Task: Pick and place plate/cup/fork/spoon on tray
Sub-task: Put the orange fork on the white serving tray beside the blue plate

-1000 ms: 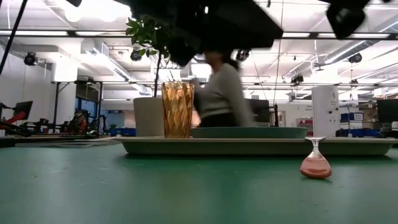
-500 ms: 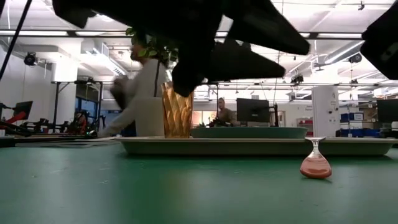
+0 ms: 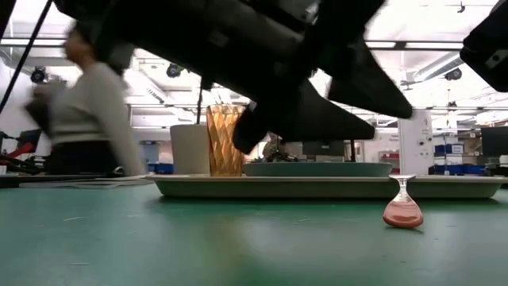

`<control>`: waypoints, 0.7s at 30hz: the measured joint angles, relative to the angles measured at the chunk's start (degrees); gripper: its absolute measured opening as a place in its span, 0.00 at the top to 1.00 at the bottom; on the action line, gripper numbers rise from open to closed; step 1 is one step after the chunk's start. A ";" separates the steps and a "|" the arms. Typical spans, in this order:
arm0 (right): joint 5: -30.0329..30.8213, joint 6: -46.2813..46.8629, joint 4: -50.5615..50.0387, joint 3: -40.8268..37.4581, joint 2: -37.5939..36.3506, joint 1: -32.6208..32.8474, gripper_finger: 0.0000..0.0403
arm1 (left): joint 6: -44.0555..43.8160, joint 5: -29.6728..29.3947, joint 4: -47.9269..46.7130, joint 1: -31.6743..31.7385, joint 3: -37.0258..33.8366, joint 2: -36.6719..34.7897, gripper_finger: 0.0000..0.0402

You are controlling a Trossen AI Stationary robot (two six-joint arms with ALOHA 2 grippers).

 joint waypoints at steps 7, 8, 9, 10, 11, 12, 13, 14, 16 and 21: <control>0.49 0.00 -5.55 1.59 -0.01 -0.02 0.98 | 0.06 -1.11 -7.61 0.42 8.21 5.73 0.59; 0.50 -0.02 -6.29 1.83 0.00 -0.02 0.98 | 0.00 -1.92 -10.47 0.65 9.13 5.97 0.59; 0.48 -0.02 -6.79 2.02 0.00 -0.02 0.98 | 0.00 -2.69 -12.83 0.82 9.87 6.05 0.59; 0.48 -0.02 -7.48 2.31 0.00 -0.02 0.98 | -0.02 -3.04 -14.58 0.96 10.39 6.07 0.59; 0.50 -0.02 -8.32 2.53 0.00 -0.02 0.98 | 0.08 -3.15 -15.02 1.08 10.59 6.07 0.59; 0.50 -0.02 -8.84 2.61 0.00 -0.02 0.98 | 0.30 -3.14 -14.99 1.14 10.64 6.07 0.59; 0.52 -0.04 -9.42 2.65 0.00 -0.02 0.98 | 0.55 -3.27 -14.94 1.16 10.62 6.07 0.59; 0.54 -0.27 -9.86 2.66 0.00 -0.02 0.98 | 0.93 -3.57 -14.89 1.20 10.49 6.07 0.59; 0.64 -0.46 -10.31 2.65 0.00 -0.02 0.98 | 1.51 -3.96 -15.30 1.39 10.32 6.08 0.59; 0.74 -0.78 -10.62 2.65 0.00 -0.02 0.98 | 1.73 -3.69 -14.52 1.55 10.30 6.64 0.59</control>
